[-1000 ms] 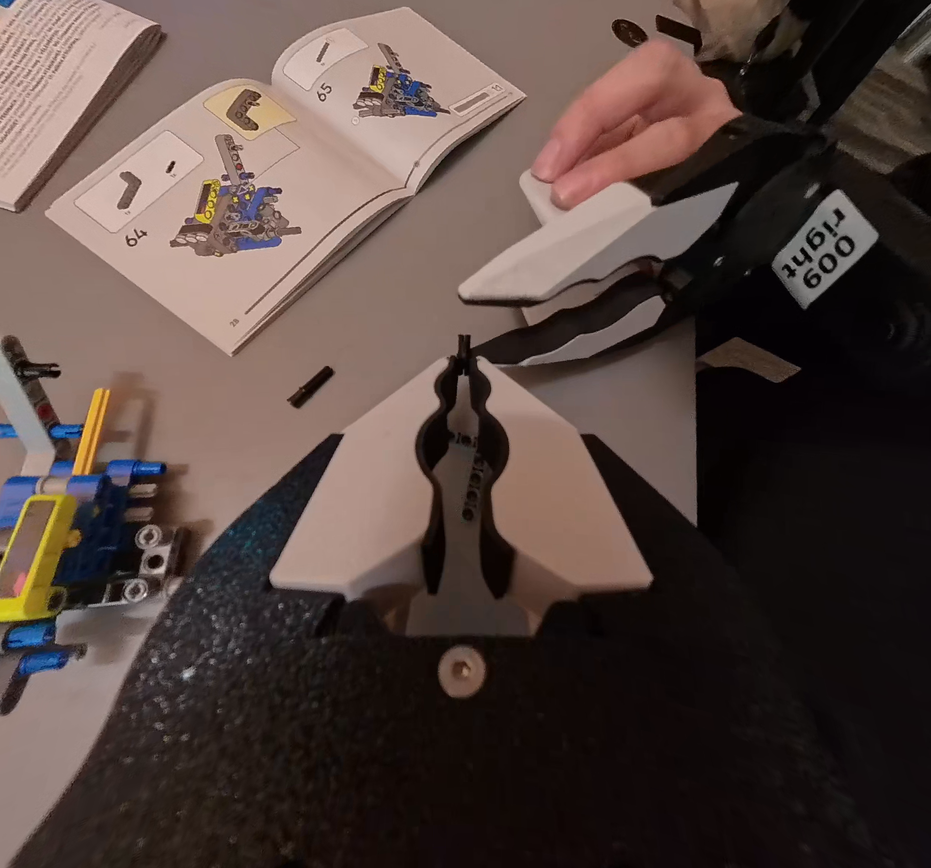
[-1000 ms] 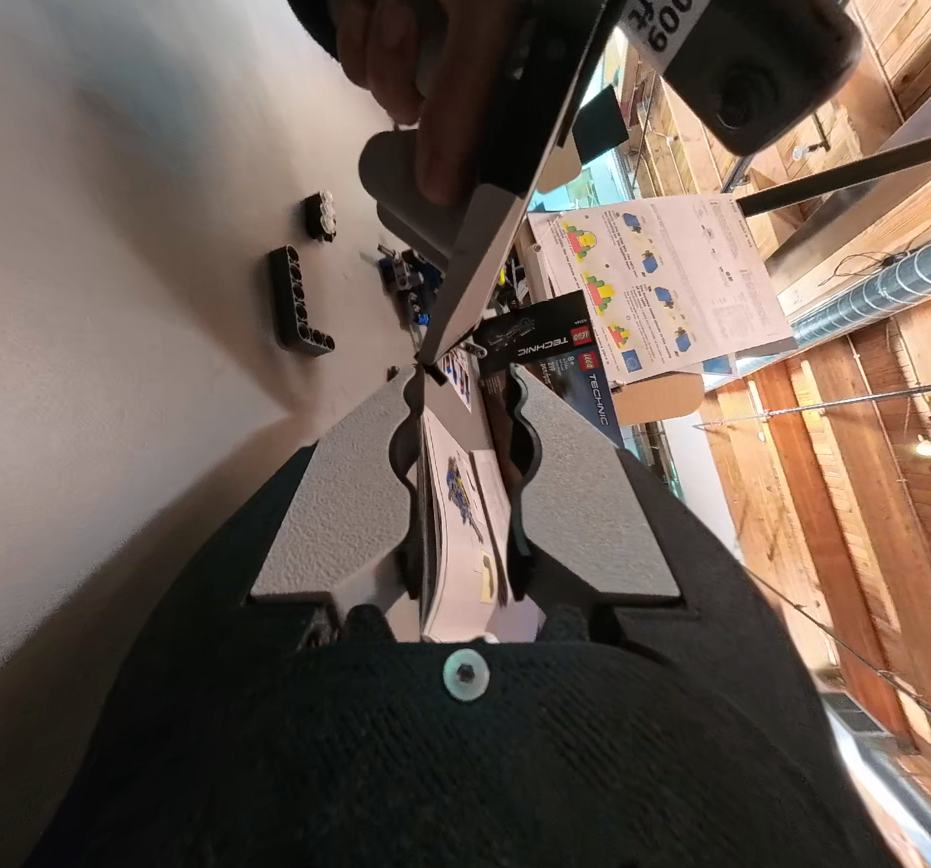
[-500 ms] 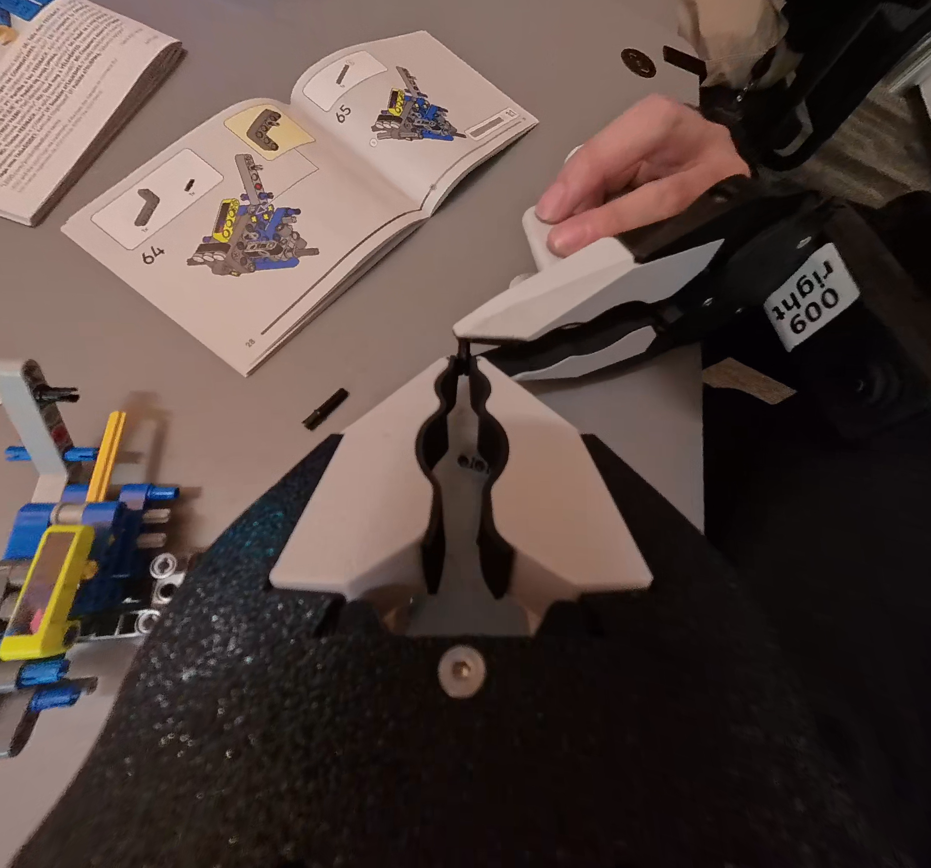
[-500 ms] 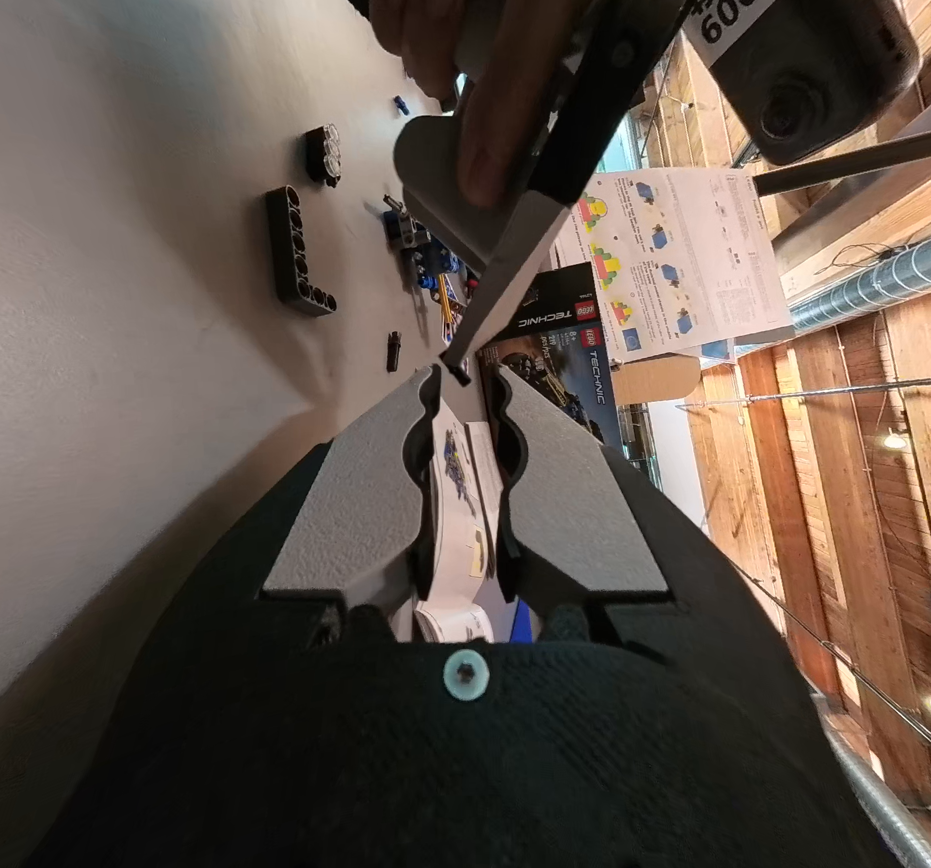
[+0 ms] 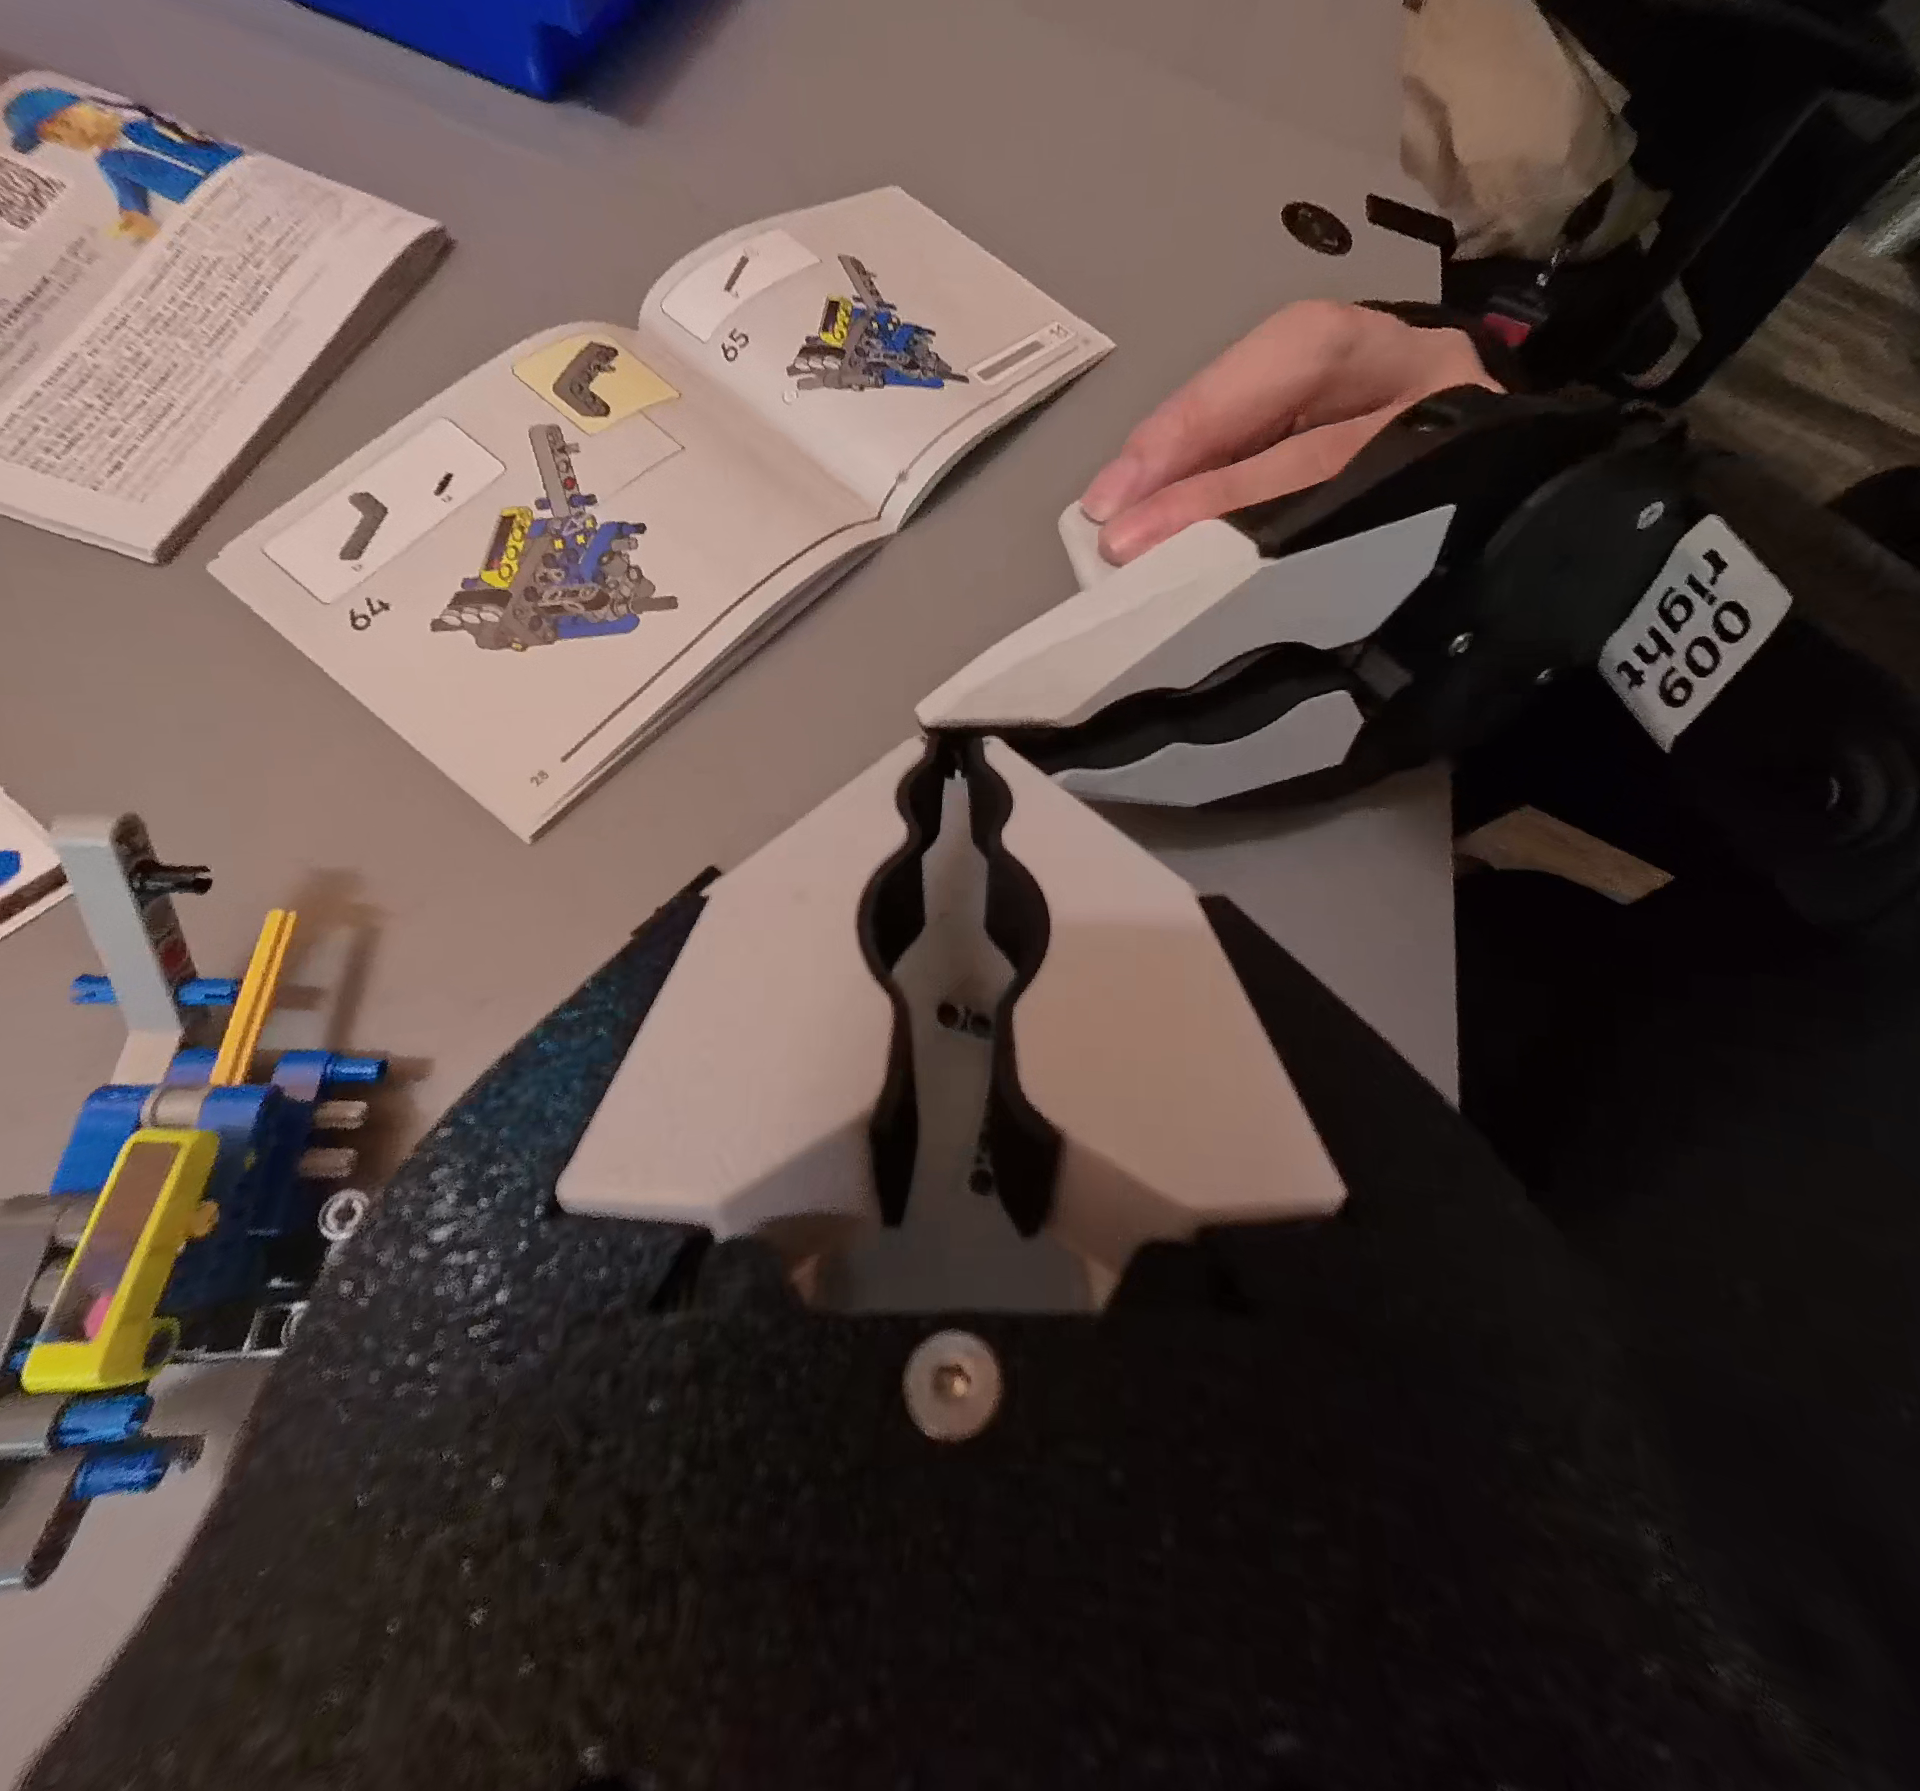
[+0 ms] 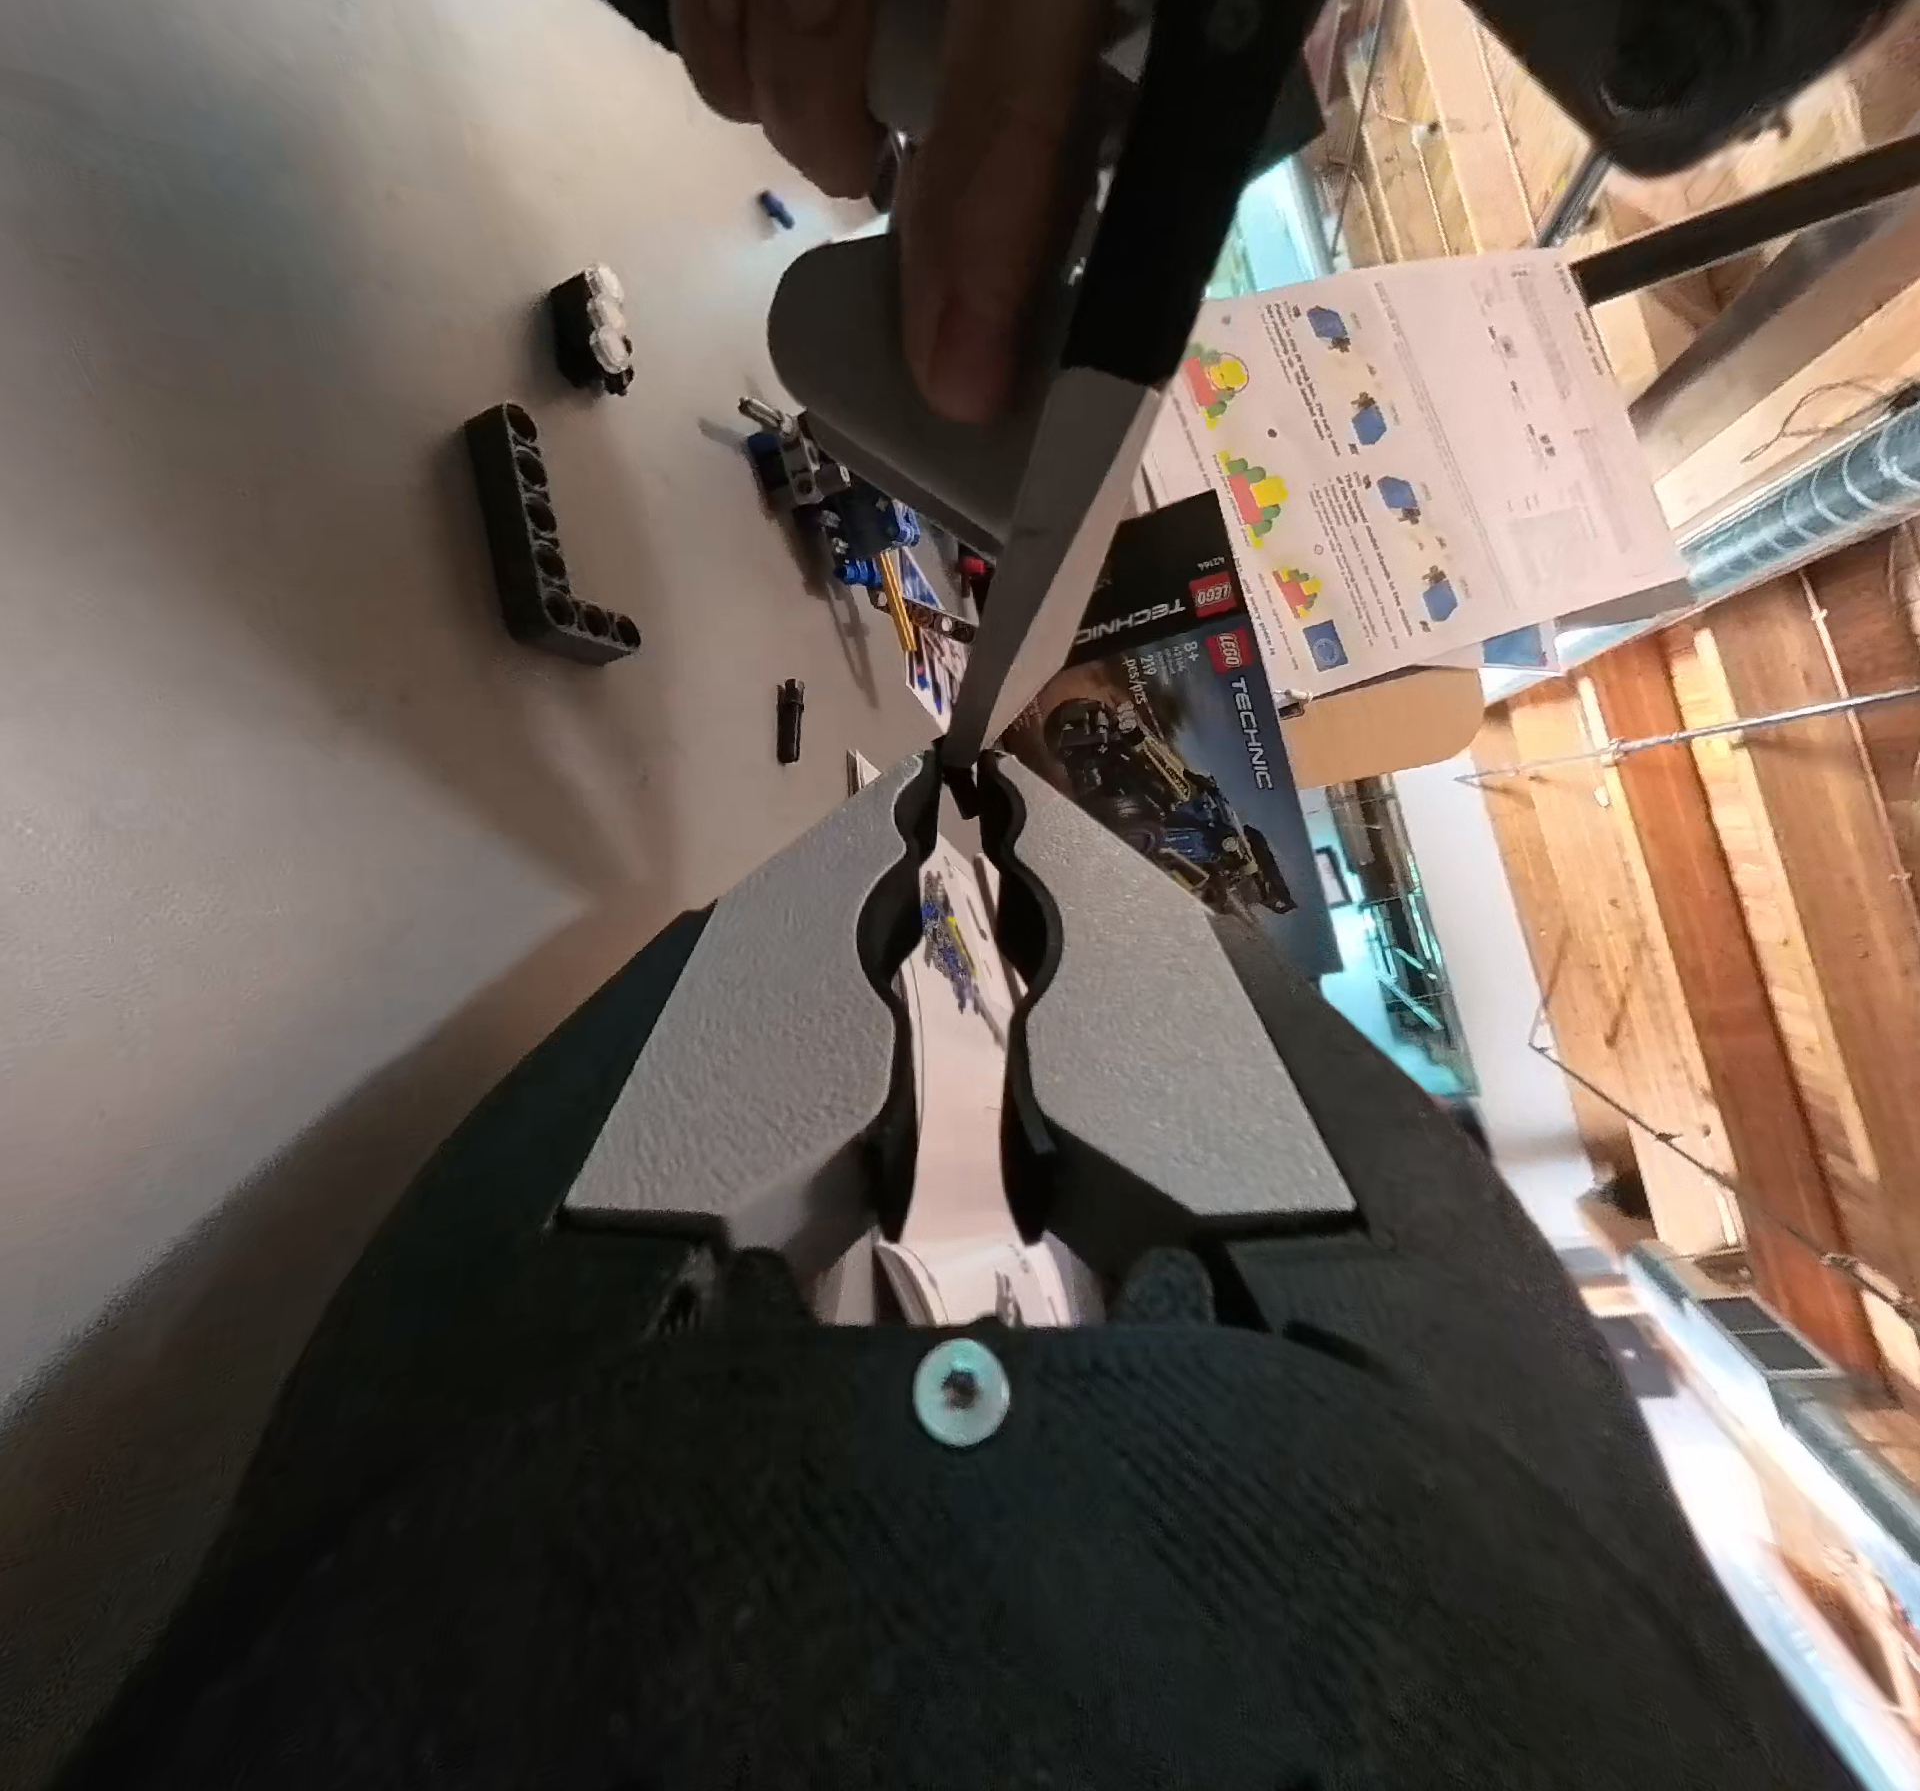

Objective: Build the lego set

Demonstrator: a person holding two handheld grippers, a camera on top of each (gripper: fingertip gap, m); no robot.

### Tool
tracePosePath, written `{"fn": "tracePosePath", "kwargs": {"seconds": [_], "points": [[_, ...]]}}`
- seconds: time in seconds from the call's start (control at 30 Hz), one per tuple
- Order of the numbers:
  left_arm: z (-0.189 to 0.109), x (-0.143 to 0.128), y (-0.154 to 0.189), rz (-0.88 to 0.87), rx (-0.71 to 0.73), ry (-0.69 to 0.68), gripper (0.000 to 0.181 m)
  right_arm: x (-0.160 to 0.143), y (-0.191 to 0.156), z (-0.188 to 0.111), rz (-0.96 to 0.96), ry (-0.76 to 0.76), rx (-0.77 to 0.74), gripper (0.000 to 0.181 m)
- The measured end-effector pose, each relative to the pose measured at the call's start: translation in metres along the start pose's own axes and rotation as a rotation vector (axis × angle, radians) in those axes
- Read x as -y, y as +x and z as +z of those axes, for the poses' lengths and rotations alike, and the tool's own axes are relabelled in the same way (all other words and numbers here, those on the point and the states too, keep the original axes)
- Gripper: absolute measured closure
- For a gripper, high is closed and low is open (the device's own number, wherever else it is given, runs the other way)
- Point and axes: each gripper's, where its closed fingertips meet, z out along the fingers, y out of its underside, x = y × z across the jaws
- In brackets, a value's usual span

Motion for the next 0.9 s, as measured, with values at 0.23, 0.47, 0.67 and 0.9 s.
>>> {"fn": "tracePosePath", "kwargs": {"seconds": [0.23, 0.47, 0.67, 0.9], "points": [[-0.004, 0.008, 0.003, 0.060, 0.040, 0.105, 0.179, 0.001, 0.009, -0.003, 0.090, 0.021, -0.023, 0.177], [-0.008, 0.011, 0.006, 0.116, 0.079, 0.175, 0.178, 0.005, 0.012, -0.004, 0.141, 0.046, -0.030, 0.178], [-0.014, 0.015, 0.007, 0.159, 0.095, 0.213, 0.175, 0.004, 0.016, -0.005, 0.211, 0.056, -0.025, 0.178], [-0.014, 0.009, 0.007, 0.214, 0.141, 0.163, 0.174, 0.006, 0.016, -0.005, 0.239, 0.068, -0.021, 0.178]]}}
